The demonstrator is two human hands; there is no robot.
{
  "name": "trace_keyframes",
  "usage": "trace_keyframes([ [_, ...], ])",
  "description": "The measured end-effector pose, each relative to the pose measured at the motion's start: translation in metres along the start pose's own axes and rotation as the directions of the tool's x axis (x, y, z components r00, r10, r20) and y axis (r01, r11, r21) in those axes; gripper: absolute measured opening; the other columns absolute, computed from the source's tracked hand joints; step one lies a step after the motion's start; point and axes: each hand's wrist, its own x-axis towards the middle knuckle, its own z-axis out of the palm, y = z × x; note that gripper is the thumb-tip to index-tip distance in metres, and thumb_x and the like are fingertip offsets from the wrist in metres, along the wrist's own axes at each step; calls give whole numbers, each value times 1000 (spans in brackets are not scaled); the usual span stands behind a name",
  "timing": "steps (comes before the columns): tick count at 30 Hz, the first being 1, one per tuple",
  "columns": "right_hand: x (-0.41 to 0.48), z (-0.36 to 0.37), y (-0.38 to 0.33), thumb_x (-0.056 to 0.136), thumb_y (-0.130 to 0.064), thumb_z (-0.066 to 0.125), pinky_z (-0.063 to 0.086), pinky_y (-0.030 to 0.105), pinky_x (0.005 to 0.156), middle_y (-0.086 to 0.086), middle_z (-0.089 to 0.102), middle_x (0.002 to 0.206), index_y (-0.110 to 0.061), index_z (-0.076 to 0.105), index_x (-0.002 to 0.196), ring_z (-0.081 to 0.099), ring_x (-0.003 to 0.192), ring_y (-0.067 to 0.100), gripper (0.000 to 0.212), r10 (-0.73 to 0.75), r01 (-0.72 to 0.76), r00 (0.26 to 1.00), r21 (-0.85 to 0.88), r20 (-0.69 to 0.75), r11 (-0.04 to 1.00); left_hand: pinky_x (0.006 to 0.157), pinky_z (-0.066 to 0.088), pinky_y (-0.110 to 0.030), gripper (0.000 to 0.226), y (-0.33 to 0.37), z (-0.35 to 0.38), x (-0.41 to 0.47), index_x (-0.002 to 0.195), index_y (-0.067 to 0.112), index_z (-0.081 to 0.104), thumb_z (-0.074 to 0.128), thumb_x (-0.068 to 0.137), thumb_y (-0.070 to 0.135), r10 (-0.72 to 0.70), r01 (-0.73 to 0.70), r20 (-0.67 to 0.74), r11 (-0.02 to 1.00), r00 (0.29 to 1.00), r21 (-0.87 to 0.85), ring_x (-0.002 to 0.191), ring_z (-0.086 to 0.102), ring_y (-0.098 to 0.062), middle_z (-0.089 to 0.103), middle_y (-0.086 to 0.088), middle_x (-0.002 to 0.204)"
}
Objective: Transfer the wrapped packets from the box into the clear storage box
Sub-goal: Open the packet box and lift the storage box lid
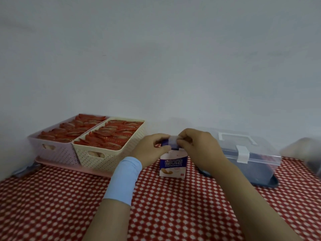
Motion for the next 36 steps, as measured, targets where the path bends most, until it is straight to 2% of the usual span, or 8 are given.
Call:
trace_keyframes([
  [3,6,1,4,94,-40,62,60,33,76,-16,69,97,-35,65,97,63,88,2,7,31,-36,999,141,35,989,87,42,-8,29,-1,-3,-1,123,29,68,63,95,29,4,-4,-26,1000,1000,12,107,59,4,68,19,117],
  [5,6,-2,8,90,-50,61,58,26,79,-21,64,109,-35,62,113,61,96,0,28,28,-45,995,193,91,980,78,41,0,22,-1,-4,0,115,31,72,59,97,32,10,-12,-79,999,997,-31,100,60,10,69,23,110],
  [7,2,-6,13,87,-53,62,53,22,83,-22,57,119,-37,52,131,57,106,2,48,34,-70,984,205,174,976,72,40,2,22,4,-5,-1,109,30,74,55,99,33,-1,-9,-134,997,991,-74,92,59,15,71,21,104],
  [10,1,-8,15,90,-42,65,57,24,81,-21,59,111,-37,48,132,62,103,4,45,42,-73,983,169,179,983,67,44,-4,24,13,-2,-2,102,27,74,51,100,36,-27,2,-189,992,982,-130,82,63,8,72,15,94],
  [17,3,-2,3,99,-46,53,57,42,69,-6,65,98,-27,41,124,65,78,16,34,77,-78,994,-14,-81,997,82,49,-24,21,13,10,-2,117,37,52,55,96,42,-52,4,-193,971,980,-241,97,64,-4,69,10,106],
  [24,-4,2,4,96,-46,58,58,43,73,-16,54,107,-35,28,126,66,84,16,44,84,-63,984,135,-155,989,75,54,-32,20,6,17,6,87,32,54,53,98,14,4,-39,-338,995,941,-94,86,65,-17,69,6,95],
  [30,3,-1,6,87,-48,69,54,29,68,-12,57,101,-34,32,128,62,84,9,57,172,-125,967,240,-186,963,77,45,-11,24,8,16,8,99,40,66,58,97,17,22,-45,-277,996,960,-74,96,59,1,64,19,103],
  [36,10,-11,2,89,-21,73,48,17,61,-3,64,85,-35,47,122,63,75,8,45,209,-130,965,398,-161,908,91,52,-27,36,4,16,8,116,47,60,62,95,17,36,-54,-214,996,976,-77,100,58,-1,52,34,106],
])
